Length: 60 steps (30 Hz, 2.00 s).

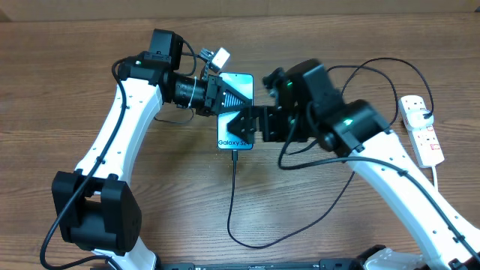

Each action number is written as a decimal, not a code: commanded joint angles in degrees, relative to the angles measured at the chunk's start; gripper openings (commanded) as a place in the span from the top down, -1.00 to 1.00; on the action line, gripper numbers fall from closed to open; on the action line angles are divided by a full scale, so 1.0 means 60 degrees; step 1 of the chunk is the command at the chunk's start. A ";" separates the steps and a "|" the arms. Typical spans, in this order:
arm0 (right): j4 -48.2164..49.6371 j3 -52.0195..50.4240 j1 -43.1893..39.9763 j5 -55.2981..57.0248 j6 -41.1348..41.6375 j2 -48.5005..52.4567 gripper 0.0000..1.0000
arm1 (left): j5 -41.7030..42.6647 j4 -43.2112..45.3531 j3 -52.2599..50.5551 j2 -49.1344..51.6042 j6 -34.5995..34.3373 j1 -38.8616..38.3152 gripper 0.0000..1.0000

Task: Plug charger to phone and switch on socket
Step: 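Grip the phone's right side with the right gripper, holding it with both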

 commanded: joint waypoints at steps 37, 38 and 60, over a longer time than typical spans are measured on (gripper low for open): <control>0.0098 0.0222 -0.1749 -0.4903 -0.3421 0.0229 0.34 | 0.3326 0.1268 -0.0011 -0.0178 0.1967 -0.0874 0.91; 0.0098 0.0222 -0.1749 -0.4900 -0.3421 0.0229 0.38 | 0.3326 0.1268 -0.0011 -0.0178 0.1967 -0.0874 0.92; -0.0423 0.0222 -0.1749 -0.4754 -0.3417 0.0229 0.40 | 0.2907 0.1275 -0.0011 -0.0178 0.1931 -0.0867 0.91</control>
